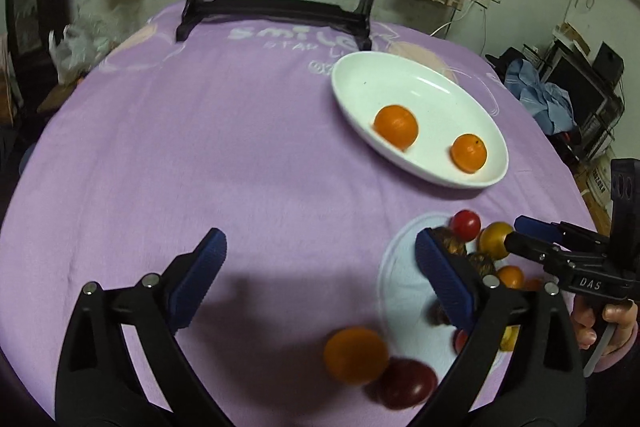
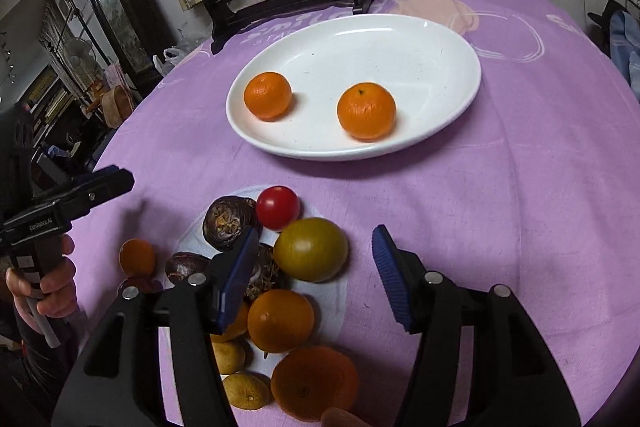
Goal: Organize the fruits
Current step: 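Grasp a large orange with the left gripper while the right gripper grasps the yellow-green citrus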
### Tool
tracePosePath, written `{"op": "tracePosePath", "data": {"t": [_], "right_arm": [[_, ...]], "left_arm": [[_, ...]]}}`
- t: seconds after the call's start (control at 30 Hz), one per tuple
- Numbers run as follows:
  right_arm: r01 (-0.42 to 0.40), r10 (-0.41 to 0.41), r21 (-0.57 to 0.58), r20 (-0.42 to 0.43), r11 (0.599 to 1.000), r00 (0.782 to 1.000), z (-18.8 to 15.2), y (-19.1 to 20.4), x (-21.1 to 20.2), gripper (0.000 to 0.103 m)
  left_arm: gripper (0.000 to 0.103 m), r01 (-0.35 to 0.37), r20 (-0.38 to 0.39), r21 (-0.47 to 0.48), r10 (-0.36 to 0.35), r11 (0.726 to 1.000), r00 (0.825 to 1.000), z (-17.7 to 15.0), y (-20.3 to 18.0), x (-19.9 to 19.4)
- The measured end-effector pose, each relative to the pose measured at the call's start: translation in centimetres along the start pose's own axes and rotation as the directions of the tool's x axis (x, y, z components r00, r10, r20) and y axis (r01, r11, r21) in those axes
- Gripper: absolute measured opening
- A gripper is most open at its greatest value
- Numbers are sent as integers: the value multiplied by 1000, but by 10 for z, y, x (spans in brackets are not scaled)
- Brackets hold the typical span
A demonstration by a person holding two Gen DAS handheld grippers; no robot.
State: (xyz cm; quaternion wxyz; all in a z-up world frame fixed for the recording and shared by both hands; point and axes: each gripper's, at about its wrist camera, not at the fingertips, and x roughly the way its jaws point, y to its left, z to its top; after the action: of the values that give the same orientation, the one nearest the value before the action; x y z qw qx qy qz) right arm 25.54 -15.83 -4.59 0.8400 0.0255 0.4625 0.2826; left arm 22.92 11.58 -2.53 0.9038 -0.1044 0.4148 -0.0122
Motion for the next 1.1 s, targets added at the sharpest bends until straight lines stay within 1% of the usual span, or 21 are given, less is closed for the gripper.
{"op": "tracePosePath", "data": {"t": [0.07, 0.2, 0.3, 0.33, 0.43, 0.5, 0.57, 0.77, 0.9, 0.97, 1.1], "right_arm": [[-9, 9, 6, -1, 1000, 1000, -1, 0, 1, 60], [-5, 5, 7, -9, 1000, 1000, -2, 0, 4, 58], [-17, 17, 17, -26, 1000, 1000, -3, -2, 9, 51], [-16, 16, 17, -32, 1000, 999, -3, -2, 12, 48], [-25, 26, 25, -41, 999, 999, -4, -3, 16, 46], [-34, 35, 30, -43, 999, 998, -5, -3, 16, 43], [-34, 35, 35, -43, 999, 998, -6, -2, 15, 43], [-28, 28, 60, -11, 998, 1000, -5, -7, 7, 43], [-23, 24, 69, -8, 997, 1000, -6, -8, 5, 43], [-26, 26, 69, -5, 997, 1000, -6, -8, 4, 43], [-30, 30, 69, 0, 997, 1000, -6, -8, 3, 43]], "left_arm": [[97, 4, -5, -15, -4, 1000, 1000, -7, 6, -3], [97, 15, 2, -8, -15, 1000, 1000, -19, 10, -9], [97, 17, -7, -9, -17, 1000, 1000, -27, 14, -10], [97, 26, -12, -16, -26, 1000, 1000, -29, 15, -10], [97, 58, -26, -30, -58, 998, 998, -30, 17, -10], [97, 71, -30, -25, -72, 997, 997, -31, 15, -11], [97, 81, -34, -16, -81, 997, 996, -32, 14, -10], [96, 163, -94, -1, -162, 987, 982, -38, 10, -2], [90, 213, -123, -29, -215, 977, 969, -39, 11, 2], [87, 228, -131, -35, -230, 973, 964, -41, 11, 4], [73, 245, -155, -26, -246, 969, 957, -44, 7, 8]]}}
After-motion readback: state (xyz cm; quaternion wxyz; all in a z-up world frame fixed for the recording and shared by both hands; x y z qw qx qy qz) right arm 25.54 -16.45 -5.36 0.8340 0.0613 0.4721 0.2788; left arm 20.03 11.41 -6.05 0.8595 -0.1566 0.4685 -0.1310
